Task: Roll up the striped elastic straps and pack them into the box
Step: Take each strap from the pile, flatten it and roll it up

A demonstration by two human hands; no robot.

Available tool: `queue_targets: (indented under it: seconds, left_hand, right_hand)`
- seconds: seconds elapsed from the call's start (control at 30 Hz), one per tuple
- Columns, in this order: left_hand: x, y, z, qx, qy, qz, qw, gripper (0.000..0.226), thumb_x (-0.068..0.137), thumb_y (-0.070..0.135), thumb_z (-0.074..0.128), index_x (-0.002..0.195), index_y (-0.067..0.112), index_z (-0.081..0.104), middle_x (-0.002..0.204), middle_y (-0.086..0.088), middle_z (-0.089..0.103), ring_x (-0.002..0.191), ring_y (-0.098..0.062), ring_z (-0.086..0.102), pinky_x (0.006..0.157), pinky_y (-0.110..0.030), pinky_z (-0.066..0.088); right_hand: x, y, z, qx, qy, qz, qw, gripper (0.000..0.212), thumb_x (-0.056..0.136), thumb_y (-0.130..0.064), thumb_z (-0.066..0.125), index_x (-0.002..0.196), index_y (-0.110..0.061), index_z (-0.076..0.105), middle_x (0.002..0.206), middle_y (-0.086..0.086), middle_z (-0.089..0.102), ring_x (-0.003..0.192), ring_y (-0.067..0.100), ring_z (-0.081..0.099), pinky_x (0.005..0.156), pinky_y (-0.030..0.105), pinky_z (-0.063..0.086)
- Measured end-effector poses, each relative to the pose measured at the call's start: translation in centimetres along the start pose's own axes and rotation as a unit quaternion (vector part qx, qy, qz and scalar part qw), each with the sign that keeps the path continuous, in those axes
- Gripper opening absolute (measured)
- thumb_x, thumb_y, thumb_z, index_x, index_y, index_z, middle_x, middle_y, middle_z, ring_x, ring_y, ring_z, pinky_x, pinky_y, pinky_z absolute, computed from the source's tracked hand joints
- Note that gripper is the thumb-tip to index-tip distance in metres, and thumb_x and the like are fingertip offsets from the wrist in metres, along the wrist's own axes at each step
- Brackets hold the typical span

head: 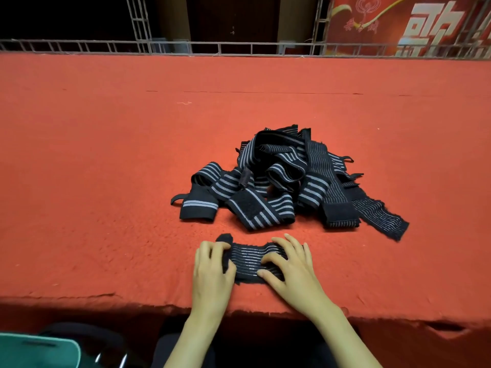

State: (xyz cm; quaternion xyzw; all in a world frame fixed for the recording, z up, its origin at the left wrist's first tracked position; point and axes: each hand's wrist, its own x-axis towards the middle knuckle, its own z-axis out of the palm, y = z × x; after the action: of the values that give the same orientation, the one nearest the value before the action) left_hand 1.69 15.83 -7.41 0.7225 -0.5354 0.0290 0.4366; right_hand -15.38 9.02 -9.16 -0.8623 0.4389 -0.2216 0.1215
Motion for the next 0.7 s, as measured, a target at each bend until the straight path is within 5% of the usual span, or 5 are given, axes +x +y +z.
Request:
queue_targets:
  seconds: [0.2,0.3,0.43,0.6,0.7]
  left_hand:
    - [-0.2,0.5,0.4,-0.071,-0.065,0.045,0.994,0.021,0.078,0.036,0.062,0.087,0.019,0.07,0.093,0.011,0.059,0.091,-0.003,0.046,0.089,-0.003,0.029]
    - [0.2,0.6,-0.3,-0.113,-0.105,0.014,0.988,0.017,0.083,0.028,0.055,0.087,0.022,0.071,0.093,0.021,0.062,0.092,-0.001,0.053,0.086,-0.001,0.031]
    - [0.9,0.0,-1.3,-0.187,-0.137,-0.103,0.967,0.03,0.079,-0.001,0.068,0.086,0.027,0.066,0.095,0.011,0.065,0.085,-0.004,0.061,0.078,-0.01,0.046]
    - [1.0,0.3,-0.9,-0.14,-0.147,-0.168,0.965,0.036,0.073,0.018,0.079,0.1,0.025,0.055,0.095,0.008,0.056,0.08,-0.001,0.051,0.065,-0.009,0.038]
    - [1.2,0.6,-0.7,-0.117,-0.166,-0.19,0.961,0.038,0.075,0.024,0.076,0.103,0.025,0.052,0.093,0.008,0.06,0.079,-0.008,0.057,0.074,-0.025,0.046]
  right_hand:
    - [-0.7,1.5,-0.4,0.039,0.07,0.066,0.995,0.041,0.075,-0.065,0.041,0.094,-0.034,0.061,0.14,-0.008,0.042,0.141,0.017,0.018,0.117,0.052,0.01]
    - [-0.8,1.6,-0.6,0.055,0.132,0.116,0.983,0.049,0.076,-0.059,0.046,0.111,-0.028,0.059,0.128,-0.002,0.05,0.13,0.021,0.035,0.11,0.051,0.028]
    - [-0.8,1.3,-0.5,0.036,0.19,0.206,0.959,0.048,0.084,-0.04,0.064,0.124,-0.013,0.055,0.116,0.006,0.056,0.115,0.028,0.045,0.102,0.044,0.033]
    - [-0.8,1.0,0.1,-0.034,0.195,0.251,0.947,0.051,0.082,-0.041,0.063,0.12,-0.008,0.055,0.114,0.014,0.054,0.113,0.036,0.046,0.103,0.057,0.034]
    - [-0.7,0.9,0.1,-0.043,0.185,0.281,0.941,0.056,0.08,-0.037,0.07,0.122,-0.004,0.054,0.118,0.018,0.052,0.12,0.039,0.042,0.109,0.06,0.025]
